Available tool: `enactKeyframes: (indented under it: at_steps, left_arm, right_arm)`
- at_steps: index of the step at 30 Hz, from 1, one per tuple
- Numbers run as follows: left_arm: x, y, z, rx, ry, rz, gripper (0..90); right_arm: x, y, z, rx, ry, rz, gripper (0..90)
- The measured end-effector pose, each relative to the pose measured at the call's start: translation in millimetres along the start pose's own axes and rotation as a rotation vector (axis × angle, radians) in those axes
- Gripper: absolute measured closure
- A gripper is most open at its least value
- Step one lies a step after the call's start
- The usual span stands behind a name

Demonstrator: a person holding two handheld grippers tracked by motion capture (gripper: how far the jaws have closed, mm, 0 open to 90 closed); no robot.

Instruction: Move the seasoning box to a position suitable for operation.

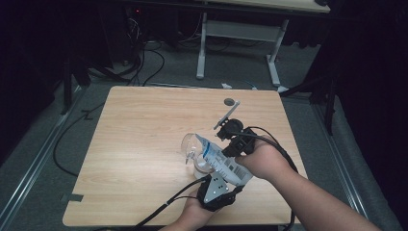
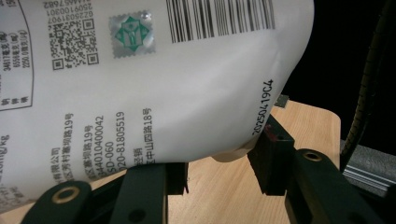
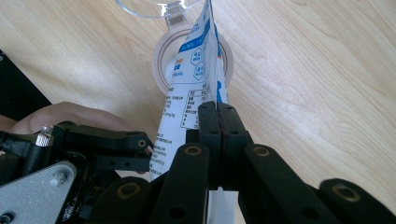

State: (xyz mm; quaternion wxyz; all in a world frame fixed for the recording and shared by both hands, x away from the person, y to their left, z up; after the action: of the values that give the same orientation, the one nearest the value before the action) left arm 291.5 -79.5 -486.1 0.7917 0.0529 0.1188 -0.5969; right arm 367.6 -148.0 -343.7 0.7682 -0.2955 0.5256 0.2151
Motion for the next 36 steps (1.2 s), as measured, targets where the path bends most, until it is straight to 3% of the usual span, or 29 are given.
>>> enactKeyframes:
  at_steps: [36]
  left_arm:
    - [-0.2, 0.0, 1.6, -0.001, -0.011, -0.001, 62.0]
  right_arm:
    - [-0.3, 0.3, 1.6, -0.011, -0.007, 0.001, 90.0]
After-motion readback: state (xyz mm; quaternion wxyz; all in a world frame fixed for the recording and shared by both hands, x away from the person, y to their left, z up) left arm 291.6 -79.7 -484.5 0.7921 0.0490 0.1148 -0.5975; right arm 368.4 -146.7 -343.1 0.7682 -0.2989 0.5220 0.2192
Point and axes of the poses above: each handheld gripper's, and its own axes: x roughly forward along the jaws, z roughly out of its top, y roughly to its left, the point moved 3 cm from there along x, roughly forward along the jaws, and after that the axes turned 11 degrees about -z, right-handed, at the moved point
